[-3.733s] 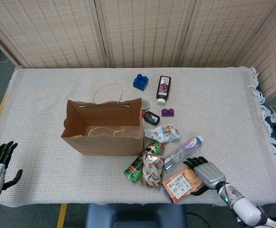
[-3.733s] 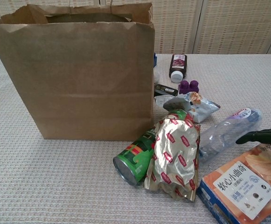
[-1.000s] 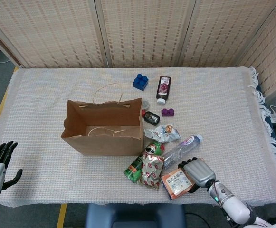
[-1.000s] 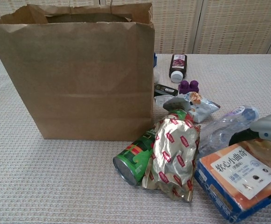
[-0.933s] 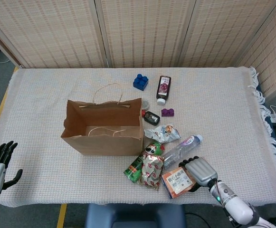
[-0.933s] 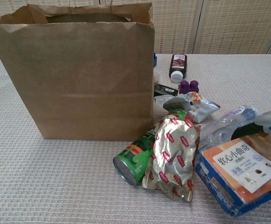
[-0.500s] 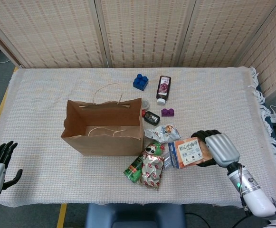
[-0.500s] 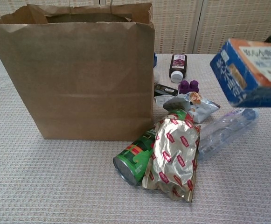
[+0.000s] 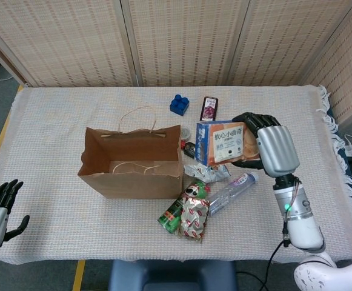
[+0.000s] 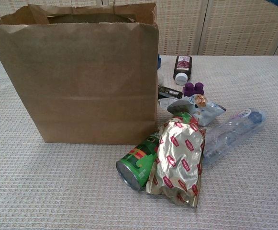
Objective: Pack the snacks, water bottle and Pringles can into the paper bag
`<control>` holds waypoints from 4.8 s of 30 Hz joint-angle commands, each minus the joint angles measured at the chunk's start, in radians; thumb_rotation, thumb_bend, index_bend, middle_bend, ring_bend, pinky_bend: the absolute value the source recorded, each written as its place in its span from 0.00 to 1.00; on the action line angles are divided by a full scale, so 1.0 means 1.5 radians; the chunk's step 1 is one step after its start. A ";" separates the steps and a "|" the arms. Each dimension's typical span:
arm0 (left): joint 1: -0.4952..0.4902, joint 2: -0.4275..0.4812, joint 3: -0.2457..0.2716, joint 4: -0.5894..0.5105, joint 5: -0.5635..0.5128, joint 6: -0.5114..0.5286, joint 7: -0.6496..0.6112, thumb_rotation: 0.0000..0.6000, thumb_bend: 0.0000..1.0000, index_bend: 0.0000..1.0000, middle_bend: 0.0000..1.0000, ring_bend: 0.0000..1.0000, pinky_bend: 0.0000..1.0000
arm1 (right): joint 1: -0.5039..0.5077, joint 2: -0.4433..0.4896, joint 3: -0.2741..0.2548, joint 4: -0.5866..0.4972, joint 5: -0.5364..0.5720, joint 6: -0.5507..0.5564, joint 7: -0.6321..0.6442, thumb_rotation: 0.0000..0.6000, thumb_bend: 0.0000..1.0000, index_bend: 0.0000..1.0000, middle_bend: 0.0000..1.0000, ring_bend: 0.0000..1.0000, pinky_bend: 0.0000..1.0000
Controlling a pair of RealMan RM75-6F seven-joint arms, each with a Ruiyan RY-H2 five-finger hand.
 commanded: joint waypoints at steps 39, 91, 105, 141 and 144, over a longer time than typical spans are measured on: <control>-0.003 0.003 0.002 0.008 0.004 -0.002 -0.022 1.00 0.37 0.00 0.00 0.00 0.00 | 0.339 -0.561 0.127 0.347 0.091 0.047 -0.273 1.00 0.21 0.26 0.49 0.37 0.53; -0.003 0.000 -0.001 -0.001 -0.003 -0.002 0.005 1.00 0.37 0.00 0.00 0.00 0.00 | -0.025 0.102 -0.160 -0.004 0.031 -0.259 -0.175 1.00 0.10 0.00 0.06 0.00 0.07; -0.004 -0.002 -0.003 -0.005 -0.007 -0.003 0.013 1.00 0.37 0.00 0.00 0.00 0.00 | -0.035 -0.005 -0.252 0.141 -0.048 -0.350 -0.178 1.00 0.04 0.00 0.04 0.00 0.03; -0.004 0.002 0.001 0.001 -0.001 -0.004 -0.009 1.00 0.37 0.00 0.00 0.00 0.00 | -0.024 -0.117 -0.247 0.215 -0.022 -0.256 -0.181 1.00 0.33 0.63 0.59 0.58 0.66; -0.004 0.002 0.000 0.000 -0.001 -0.004 -0.006 1.00 0.37 0.00 0.00 0.00 0.00 | -0.039 -0.069 -0.240 0.187 -0.040 -0.240 -0.139 1.00 0.33 0.63 0.59 0.58 0.66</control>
